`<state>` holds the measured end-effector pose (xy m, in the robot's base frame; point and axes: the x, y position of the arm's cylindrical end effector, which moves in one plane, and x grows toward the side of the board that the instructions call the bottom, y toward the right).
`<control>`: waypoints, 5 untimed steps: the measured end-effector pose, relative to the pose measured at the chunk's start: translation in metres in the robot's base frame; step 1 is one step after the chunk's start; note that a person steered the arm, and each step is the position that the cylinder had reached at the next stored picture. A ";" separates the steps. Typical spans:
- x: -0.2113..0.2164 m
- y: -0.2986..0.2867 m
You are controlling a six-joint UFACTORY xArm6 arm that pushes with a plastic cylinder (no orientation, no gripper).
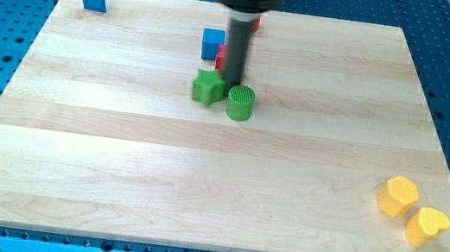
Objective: Move the cube cube to the top right side of the board
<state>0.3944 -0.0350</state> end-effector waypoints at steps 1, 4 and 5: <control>-0.031 -0.052; -0.091 0.016; -0.092 0.059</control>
<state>0.3028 0.0244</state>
